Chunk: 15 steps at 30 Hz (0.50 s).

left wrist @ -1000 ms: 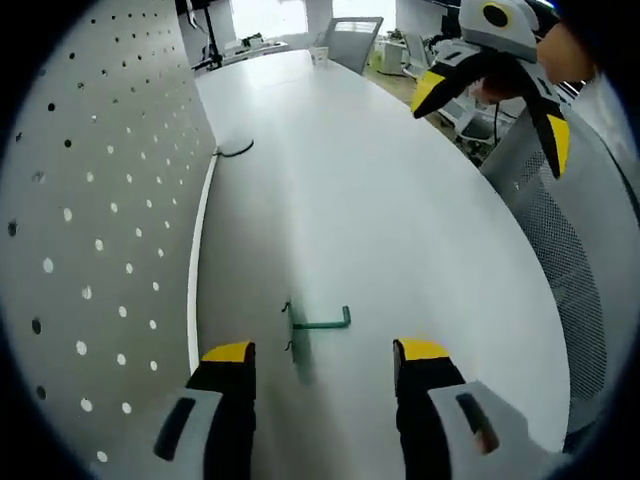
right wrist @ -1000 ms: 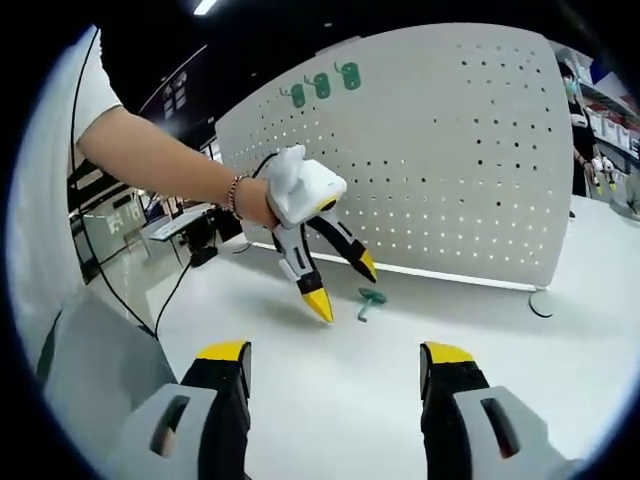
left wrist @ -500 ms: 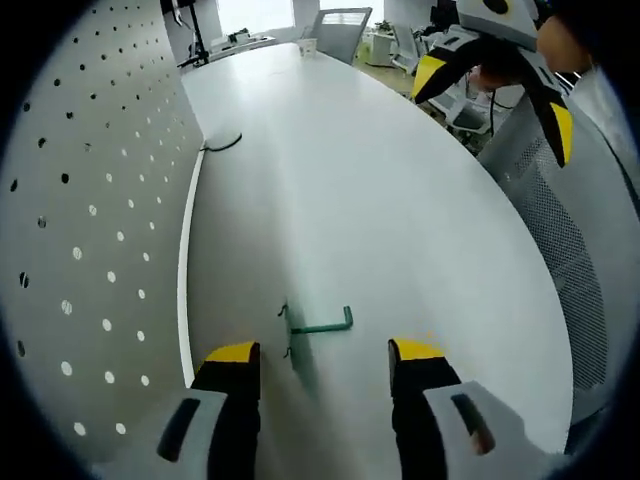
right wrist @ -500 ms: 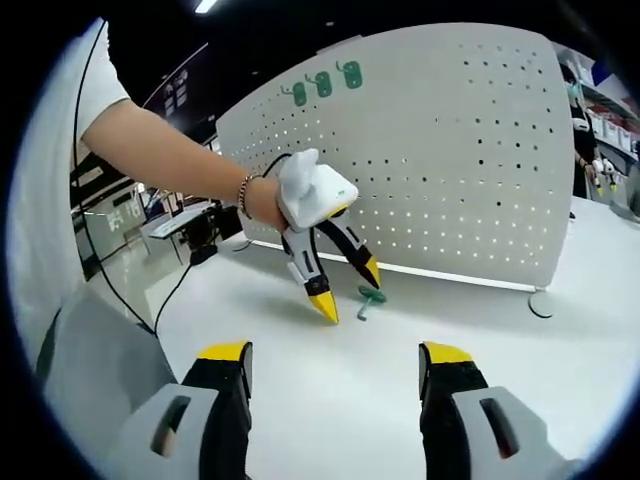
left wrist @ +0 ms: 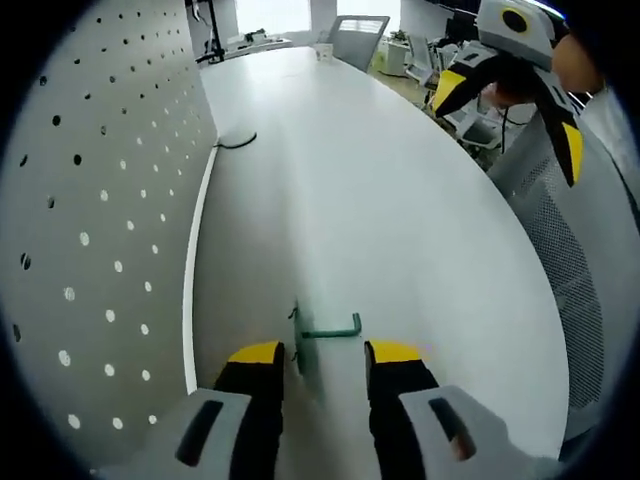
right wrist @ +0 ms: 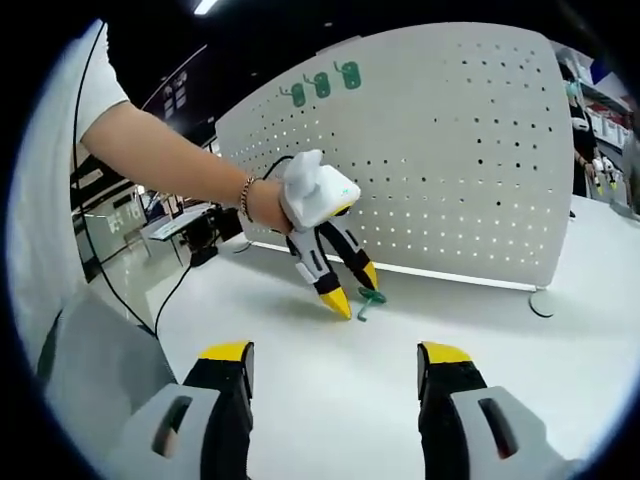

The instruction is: Insert the hook assembly into the mounting plate slot until the hook locks in place.

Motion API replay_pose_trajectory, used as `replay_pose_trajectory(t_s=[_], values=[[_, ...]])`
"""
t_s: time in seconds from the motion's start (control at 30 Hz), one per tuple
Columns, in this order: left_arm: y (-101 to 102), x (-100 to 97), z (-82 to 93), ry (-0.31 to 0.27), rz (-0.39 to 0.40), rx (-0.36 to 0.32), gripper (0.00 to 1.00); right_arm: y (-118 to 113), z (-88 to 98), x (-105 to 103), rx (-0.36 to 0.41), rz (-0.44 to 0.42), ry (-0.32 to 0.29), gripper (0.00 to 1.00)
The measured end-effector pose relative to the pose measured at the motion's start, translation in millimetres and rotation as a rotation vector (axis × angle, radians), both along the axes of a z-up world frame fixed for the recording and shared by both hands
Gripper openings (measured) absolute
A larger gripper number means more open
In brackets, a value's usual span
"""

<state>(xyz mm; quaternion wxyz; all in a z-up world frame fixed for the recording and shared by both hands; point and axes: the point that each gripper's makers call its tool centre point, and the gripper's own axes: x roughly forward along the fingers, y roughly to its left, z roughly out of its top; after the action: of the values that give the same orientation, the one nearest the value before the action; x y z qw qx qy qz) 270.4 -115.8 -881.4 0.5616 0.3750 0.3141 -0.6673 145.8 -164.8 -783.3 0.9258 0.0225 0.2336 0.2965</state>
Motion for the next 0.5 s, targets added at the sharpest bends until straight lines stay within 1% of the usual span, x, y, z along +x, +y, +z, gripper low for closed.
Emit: replay_pose_trajectory(t_s=[0.17, 0.5], values=[[0.5, 2.7, 0.0, 0.003, 0.025, 0.006, 0.26, -1.2, 1.3, 0.7, 0.006, -0.006, -0.002, 0.63], [1.0, 7.2, 0.0, -0.010, 0.063, 0.014, 0.18, -1.3, 2.1, 1.3, 0.014, -0.008, -0.005, 0.63]])
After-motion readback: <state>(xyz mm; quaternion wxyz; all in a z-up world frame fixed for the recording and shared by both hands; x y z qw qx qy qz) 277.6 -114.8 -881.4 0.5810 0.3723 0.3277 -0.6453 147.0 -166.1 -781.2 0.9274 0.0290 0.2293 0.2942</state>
